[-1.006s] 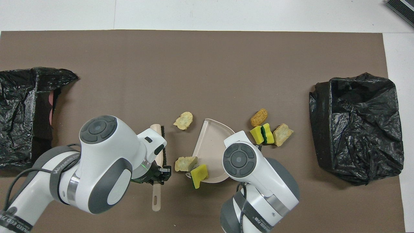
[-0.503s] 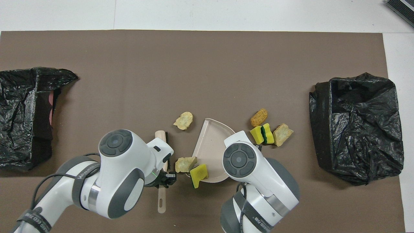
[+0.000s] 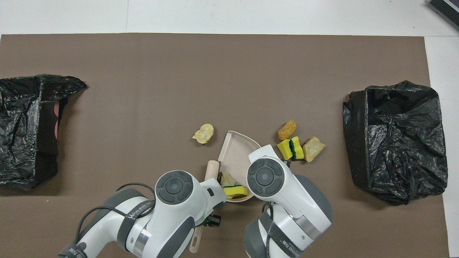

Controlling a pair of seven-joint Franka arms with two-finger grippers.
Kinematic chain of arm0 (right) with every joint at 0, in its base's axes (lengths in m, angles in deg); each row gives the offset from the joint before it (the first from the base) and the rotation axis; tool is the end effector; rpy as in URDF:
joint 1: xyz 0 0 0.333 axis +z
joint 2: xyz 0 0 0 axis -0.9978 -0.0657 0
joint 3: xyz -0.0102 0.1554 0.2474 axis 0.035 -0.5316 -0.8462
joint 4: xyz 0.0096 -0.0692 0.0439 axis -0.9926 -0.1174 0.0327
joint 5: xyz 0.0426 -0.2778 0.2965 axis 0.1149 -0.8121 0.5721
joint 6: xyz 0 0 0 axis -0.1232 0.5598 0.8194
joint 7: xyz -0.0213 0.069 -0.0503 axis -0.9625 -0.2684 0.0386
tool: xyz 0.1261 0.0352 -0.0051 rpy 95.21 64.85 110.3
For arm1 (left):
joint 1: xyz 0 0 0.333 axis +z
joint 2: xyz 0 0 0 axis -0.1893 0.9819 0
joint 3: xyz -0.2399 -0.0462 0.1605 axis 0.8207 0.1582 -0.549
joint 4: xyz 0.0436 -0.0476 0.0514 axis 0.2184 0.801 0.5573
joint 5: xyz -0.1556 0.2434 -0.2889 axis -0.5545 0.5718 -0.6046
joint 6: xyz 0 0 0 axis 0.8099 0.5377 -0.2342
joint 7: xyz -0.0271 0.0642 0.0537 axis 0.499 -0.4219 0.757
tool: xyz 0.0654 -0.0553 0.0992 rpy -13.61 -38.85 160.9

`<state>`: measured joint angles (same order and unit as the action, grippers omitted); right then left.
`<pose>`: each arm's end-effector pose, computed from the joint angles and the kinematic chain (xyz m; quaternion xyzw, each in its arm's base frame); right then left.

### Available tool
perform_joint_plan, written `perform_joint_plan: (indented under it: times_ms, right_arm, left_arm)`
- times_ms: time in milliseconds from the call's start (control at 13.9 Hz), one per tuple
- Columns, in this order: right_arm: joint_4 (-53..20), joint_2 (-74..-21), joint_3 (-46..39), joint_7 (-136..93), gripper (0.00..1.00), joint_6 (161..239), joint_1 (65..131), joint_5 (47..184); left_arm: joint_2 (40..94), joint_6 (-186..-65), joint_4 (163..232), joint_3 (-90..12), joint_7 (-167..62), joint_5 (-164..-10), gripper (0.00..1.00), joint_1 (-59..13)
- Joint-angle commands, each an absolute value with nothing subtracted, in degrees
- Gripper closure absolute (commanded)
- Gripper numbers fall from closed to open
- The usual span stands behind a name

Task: Sweep and dump trash in bin
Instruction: 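Sweep the remaining bread chunk into the dustpan with the left gripper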

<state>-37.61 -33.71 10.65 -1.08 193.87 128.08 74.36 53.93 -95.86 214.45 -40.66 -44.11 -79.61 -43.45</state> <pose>0.4317 0.2783 0.3044 0.8144 0.5591 -0.1259 0.0910 0.4003 -0.3029 0.3311 0.9684 -0.1604 -0.1698 0.0875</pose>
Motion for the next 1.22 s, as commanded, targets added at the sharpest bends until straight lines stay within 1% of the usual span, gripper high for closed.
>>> perform_joint_plan:
  times_ms: [0, 144, 288, 359, 431, 719, 791, 934, 1006, 1150]
  right_arm:
    - [-39.1, -31.9, 10.5, -2.9, 1.00, 194.5, 128.1, 72.9]
    - [-39.1, -31.8, 10.5, -2.9, 1.00, 194.5, 128.1, 72.9]
    - [-39.1, -31.9, 10.5, -3.0, 1.00, 194.5, 128.1, 72.9]
    - [-39.1, -31.9, 10.5, -3.2, 1.00, 194.5, 128.1, 72.9]
    - [-39.1, -31.9, 10.5, -3.1, 1.00, 194.5, 128.0, 72.9]
    - [-39.1, -31.9, 10.5, -3.2, 1.00, 194.5, 128.0, 72.9]
    - [-39.1, -31.9, 10.5, -3.2, 1.00, 194.5, 128.0, 73.0]
    - [-39.1, -31.9, 10.5, -3.2, 1.00, 194.5, 128.0, 73.0]
    - [-39.1, -31.9, 10.5, -3.2, 1.00, 194.5, 128.0, 73.0]
    - [-39.1, -31.9, 10.5, -3.2, 1.00, 194.5, 128.0, 73.2]
  left_arm:
    - [57.3, -94.4, 208.6, -40.3, -43.3, -75.9, 1.00, -40.1]
    - [59.9, -94.5, 205.3, -40.3, -42.0, -72.7, 1.00, -36.9]
    - [63.4, -95.9, 203.0, -40.3, -42.0, -72.1, 1.00, -36.6]
    - [65.5, -98.6, 203.3, -40.3, -42.0, -71.5, 1.00, -36.5]
    - [66.1, -100.3, 204.1, -40.3, -42.0, -71.3, 1.00, -36.7]
    - [65.2, -95.4, 204.8, -39.6, -40.2, -71.4, 1.00, -38.3]
    - [64.4, -94.1, 205.5, -39.5, -37.1, -71.5, 1.00, -40.5]
    - [60.8, -96.0, 210.0, -39.7, -36.0, -72.3, 1.00, -47.8]
    - [60.0, -95.9, 210.6, -39.7, -36.1, -72.3, 1.00, -50.2]
    - [59.7, -95.9, 211.0, -39.8, -36.2, -72.4, 1.00, -50.6]
